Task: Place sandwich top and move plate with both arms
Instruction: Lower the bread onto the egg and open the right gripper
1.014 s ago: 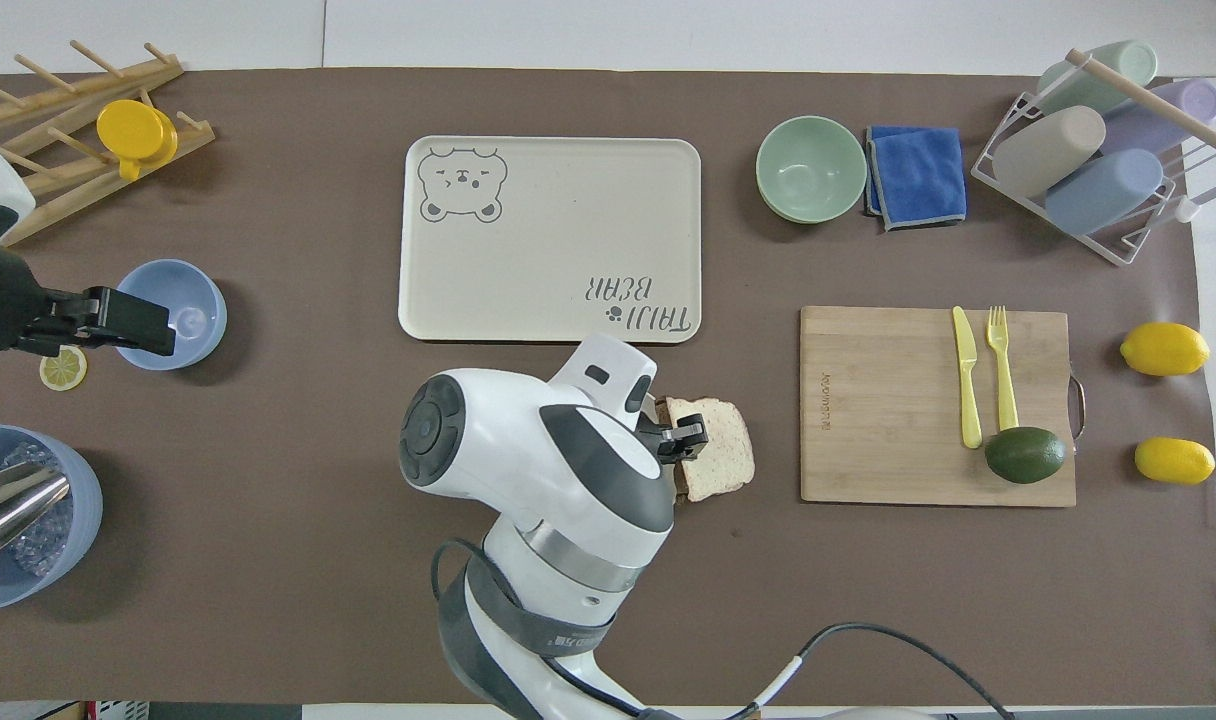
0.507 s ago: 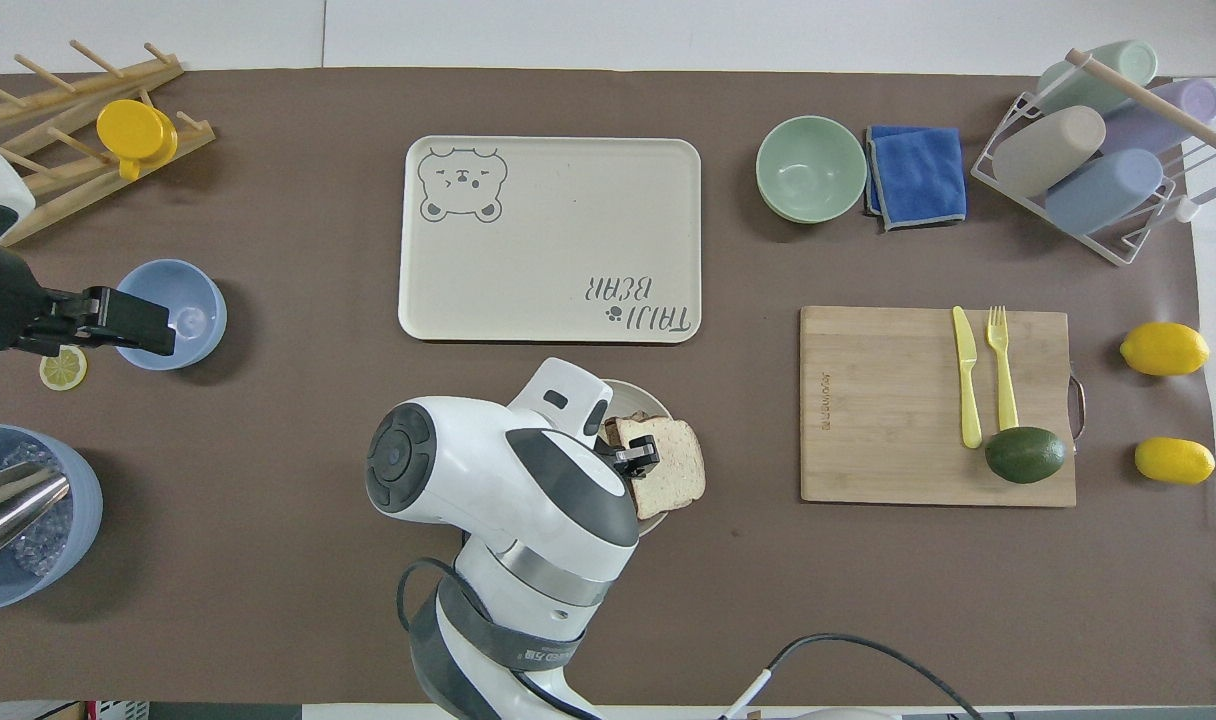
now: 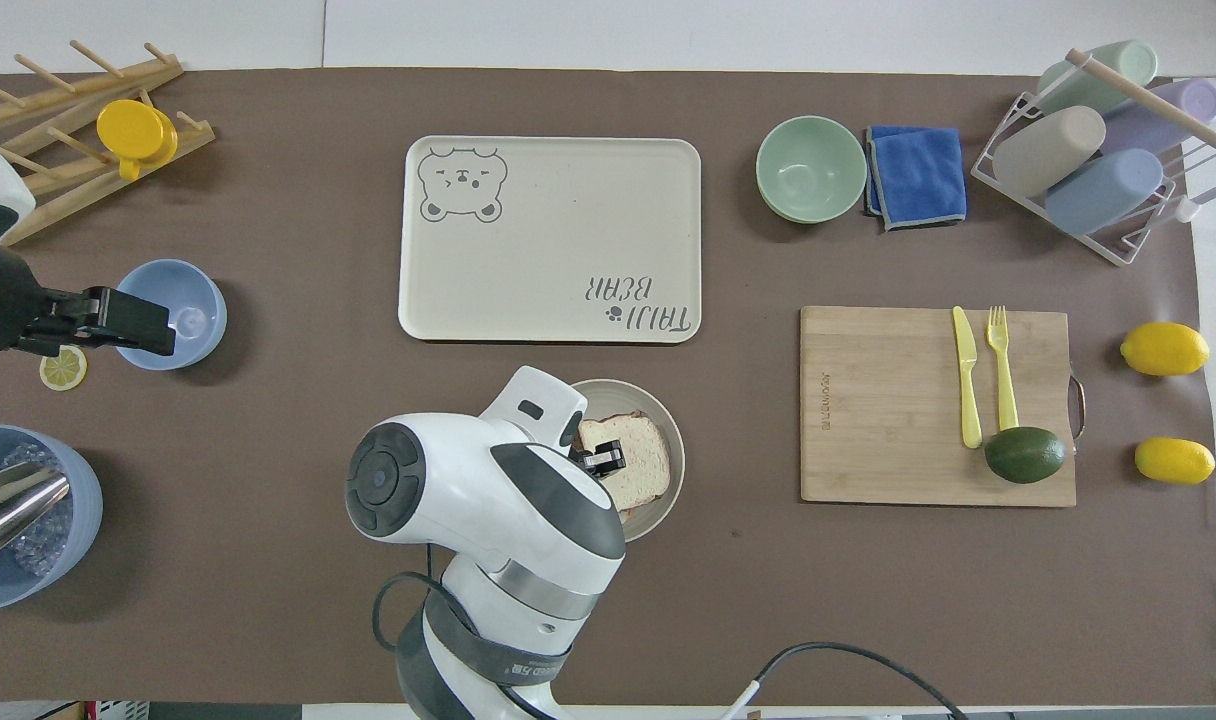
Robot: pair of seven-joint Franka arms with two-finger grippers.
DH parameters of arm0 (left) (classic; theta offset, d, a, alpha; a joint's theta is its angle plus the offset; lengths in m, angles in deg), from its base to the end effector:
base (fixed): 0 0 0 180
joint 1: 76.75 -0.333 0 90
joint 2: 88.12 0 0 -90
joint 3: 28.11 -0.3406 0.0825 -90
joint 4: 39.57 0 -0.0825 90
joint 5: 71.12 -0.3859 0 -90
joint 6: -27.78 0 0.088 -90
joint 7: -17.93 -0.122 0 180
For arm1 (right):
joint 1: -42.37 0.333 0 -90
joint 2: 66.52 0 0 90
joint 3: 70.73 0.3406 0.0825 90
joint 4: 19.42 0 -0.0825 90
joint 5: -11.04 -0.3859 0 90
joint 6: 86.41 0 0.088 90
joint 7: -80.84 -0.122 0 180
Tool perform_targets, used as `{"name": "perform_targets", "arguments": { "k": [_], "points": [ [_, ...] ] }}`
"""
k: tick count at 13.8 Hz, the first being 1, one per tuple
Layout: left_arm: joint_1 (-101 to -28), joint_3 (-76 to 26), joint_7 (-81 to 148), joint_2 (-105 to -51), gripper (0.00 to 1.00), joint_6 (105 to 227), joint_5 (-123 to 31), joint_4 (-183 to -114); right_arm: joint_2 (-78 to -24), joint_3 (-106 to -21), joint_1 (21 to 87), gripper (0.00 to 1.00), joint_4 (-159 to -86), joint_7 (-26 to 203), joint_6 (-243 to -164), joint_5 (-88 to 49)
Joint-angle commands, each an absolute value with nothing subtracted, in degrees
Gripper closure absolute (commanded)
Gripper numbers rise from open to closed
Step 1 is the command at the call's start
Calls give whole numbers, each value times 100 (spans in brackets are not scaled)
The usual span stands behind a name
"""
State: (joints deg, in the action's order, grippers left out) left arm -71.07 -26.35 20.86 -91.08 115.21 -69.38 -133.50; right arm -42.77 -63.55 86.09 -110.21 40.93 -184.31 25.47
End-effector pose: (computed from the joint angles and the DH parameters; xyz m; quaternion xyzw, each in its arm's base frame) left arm 0.5273 -0.0732 0.6262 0.9986 -0.0395 -0.0321 0.0115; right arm 0.4374 0.4799 0.3878 0.9770 0.1274 -0.0317 0.1677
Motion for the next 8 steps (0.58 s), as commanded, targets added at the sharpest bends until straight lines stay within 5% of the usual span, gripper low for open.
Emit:
{"name": "perform_targets", "arguments": {
  "k": [1,2,6,8],
  "points": [
    [-7095,-2653,2056,-9207,0,11496,-7015,-13423,-4243,-6309,8649,100,-11310,3708,-18993,2396],
    [-7095,-2653,2056,-9207,0,11488,-7015,-13423,-4243,-6309,8632,95,-11328,3681,-19073,2361],
    [-7095,-2653,2056,-9207,0,11496,-7015,-13423,-4339,-6309,8676,0,-11294,3558,-19197,2185],
    [-7095,-2653,2065,-9207,0,11479,-7015,-13423,-4725,-6309,8544,0,-11258,3593,-19180,2037]
  ]
}}
